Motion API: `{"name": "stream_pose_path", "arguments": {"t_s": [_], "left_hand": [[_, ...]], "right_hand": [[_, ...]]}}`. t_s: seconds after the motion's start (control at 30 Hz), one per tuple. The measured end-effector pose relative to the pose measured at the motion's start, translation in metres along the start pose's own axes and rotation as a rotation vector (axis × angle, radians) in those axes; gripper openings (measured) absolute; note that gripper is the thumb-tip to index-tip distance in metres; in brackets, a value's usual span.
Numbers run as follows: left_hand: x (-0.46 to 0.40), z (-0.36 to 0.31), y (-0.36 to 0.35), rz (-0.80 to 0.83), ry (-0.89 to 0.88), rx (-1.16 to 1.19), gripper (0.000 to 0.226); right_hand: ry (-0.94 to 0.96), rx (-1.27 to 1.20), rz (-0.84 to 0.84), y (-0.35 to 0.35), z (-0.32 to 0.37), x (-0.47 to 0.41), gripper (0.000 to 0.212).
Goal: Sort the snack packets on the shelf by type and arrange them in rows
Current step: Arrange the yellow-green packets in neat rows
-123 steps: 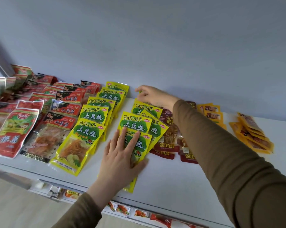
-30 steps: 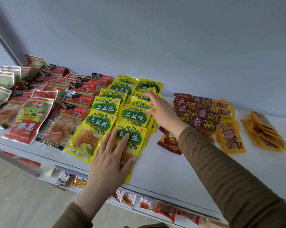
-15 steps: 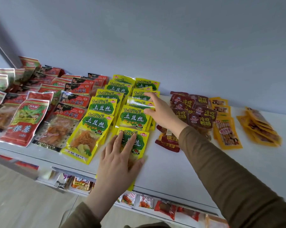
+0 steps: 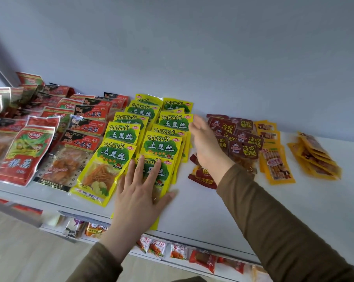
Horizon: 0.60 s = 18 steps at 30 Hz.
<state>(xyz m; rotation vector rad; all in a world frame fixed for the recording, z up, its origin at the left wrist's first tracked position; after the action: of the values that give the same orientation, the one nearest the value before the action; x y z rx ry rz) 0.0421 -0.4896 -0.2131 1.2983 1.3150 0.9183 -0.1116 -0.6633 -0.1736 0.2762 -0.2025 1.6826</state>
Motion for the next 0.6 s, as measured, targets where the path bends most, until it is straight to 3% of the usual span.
{"name": "stream_pose_path", "arguments": {"t_s": [0.07,0.27,0.37,0.43,0.6], "left_hand": [[0.0,-0.002,-0.003,-0.009,-0.002,0.02,0.088],[0.002,-0.004,-0.003,-0.025,-0.018,0.03,0.087],[0.0,-0.004,-0.001,-0.03,-0.019,0.014,0.089],[-0.004,-0.004,0.001,-0.044,-0.017,0.008,0.091],[-0.009,-0.005,-0.004,-0.063,-0.01,0.049,0.093]], "right_hand": [[-0.096,-0.056,0.055,-0.008,-0.009,0.008,0.055],[-0.145,-0.129,0.106,-0.026,-0.013,0.015,0.06],[-0.122,-0.08,0.025,-0.02,-0.01,0.011,0.056],[-0.086,0.022,-0.066,-0.012,-0.003,0.001,0.049],[0.081,0.551,-0.265,0.006,0.029,-0.048,0.039]]}}
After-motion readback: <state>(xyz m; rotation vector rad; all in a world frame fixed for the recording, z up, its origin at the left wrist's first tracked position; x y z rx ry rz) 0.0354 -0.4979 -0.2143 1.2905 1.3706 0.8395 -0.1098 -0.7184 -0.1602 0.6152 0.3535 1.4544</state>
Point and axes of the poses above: each hand's wrist, its own x-axis away from the middle knuckle, its own y-axis out of the back of the hand, z = x × y, the point moved 2 cm from there along -x, towards the middle knuckle, and after that the axes turned 12 degrees about -y, right-handed, at the moved point
